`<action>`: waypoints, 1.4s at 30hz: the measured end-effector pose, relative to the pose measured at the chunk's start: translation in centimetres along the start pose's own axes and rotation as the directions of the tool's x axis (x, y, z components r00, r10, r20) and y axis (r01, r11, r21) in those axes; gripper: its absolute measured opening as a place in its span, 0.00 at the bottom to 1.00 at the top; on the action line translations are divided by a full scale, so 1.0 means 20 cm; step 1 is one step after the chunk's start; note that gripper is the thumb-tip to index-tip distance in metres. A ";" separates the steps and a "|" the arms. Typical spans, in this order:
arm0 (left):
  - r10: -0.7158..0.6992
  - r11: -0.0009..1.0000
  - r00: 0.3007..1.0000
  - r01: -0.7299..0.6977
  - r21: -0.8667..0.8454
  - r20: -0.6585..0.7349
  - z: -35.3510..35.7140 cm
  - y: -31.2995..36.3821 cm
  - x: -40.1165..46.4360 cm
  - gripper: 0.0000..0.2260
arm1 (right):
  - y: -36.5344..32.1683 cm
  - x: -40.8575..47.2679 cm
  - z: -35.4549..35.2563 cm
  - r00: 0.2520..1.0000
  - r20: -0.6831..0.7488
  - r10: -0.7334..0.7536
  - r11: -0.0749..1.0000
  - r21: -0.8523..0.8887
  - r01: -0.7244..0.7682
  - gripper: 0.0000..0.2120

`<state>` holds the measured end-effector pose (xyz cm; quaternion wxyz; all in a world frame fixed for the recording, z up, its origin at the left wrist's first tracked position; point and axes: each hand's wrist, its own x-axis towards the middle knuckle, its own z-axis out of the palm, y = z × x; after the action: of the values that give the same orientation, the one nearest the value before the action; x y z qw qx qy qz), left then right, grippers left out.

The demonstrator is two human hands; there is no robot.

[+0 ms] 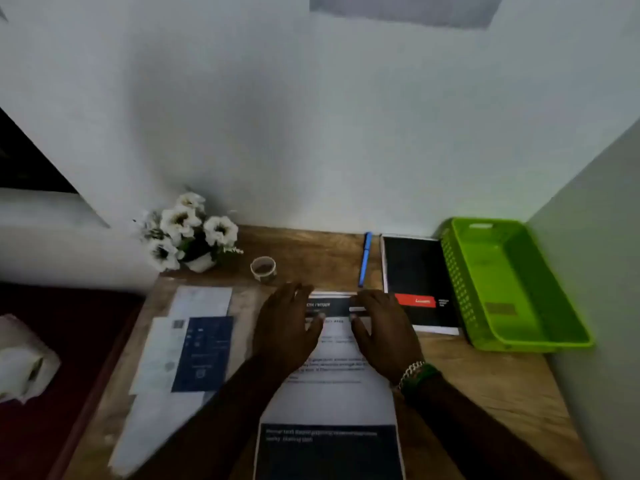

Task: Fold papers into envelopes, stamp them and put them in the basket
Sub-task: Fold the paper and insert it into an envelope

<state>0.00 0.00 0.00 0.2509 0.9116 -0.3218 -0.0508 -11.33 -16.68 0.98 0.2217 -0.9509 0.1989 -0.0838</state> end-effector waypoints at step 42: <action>0.172 0.985 0.985 -0.172 0.007 0.019 0.07 -0.33 -0.06 0.43 | 0.32 -0.05 0.17 0.966 -0.228 -0.120 0.993 -0.005 0.122 0.29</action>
<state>2.43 4.57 -4.49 0.2474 0.8811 -0.4016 -0.0357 -13.64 -20.19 -4.97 0.1963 -0.9443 0.1643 -0.2067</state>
